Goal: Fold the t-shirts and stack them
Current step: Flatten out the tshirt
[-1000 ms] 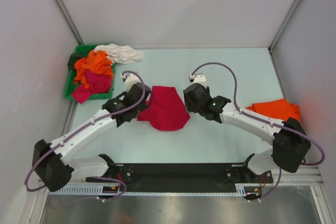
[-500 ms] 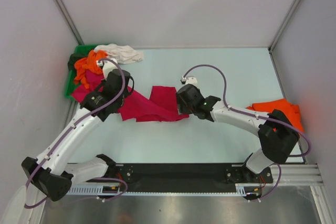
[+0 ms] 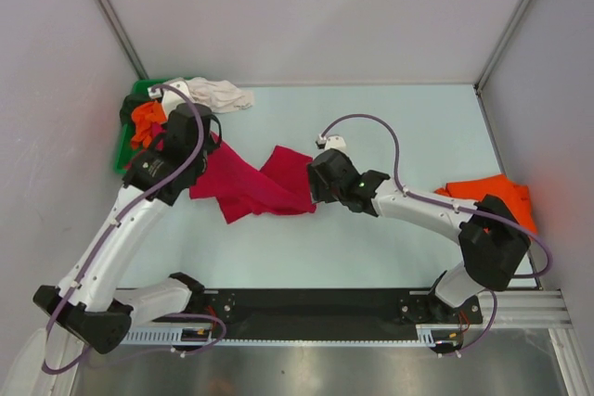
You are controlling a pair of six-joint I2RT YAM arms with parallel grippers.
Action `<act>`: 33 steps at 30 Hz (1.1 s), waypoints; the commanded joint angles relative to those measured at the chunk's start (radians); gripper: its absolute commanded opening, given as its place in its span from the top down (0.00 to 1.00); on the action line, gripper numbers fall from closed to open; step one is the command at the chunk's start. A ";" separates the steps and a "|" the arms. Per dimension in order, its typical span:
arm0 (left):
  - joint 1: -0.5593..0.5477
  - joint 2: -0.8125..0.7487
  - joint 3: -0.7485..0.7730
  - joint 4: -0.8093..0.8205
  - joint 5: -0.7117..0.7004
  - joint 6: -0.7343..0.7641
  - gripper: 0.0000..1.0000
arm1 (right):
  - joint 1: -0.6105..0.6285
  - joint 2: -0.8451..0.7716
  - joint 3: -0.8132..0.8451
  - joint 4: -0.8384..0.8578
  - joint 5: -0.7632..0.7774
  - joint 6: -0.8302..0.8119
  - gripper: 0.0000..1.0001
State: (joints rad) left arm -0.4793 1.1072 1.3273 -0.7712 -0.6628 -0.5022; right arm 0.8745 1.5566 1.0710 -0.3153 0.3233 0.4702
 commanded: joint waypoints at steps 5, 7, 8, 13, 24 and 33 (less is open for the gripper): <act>-0.002 0.129 0.320 0.067 0.062 0.095 1.00 | 0.027 -0.099 0.000 -0.024 0.031 -0.013 0.34; -0.082 0.172 0.404 0.067 0.007 0.135 1.00 | 0.027 -0.130 -0.005 -0.031 0.040 -0.022 0.34; -0.116 0.186 0.430 0.069 -0.062 0.187 1.00 | 0.027 -0.139 -0.011 -0.037 0.043 -0.024 0.34; -0.280 0.249 0.571 0.067 -0.169 0.272 1.00 | 0.032 -0.193 -0.037 -0.038 0.049 -0.033 0.35; -0.318 0.275 0.698 0.061 -0.317 0.415 1.00 | 0.076 -0.214 -0.072 -0.019 0.052 -0.022 0.34; -0.314 0.258 0.749 0.015 -0.245 0.341 1.00 | 0.109 -0.167 -0.079 0.030 0.049 -0.011 0.34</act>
State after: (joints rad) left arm -0.7723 1.3567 1.9938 -0.7429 -0.9131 -0.1486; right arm 0.9714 1.3666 0.9909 -0.3389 0.3584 0.4519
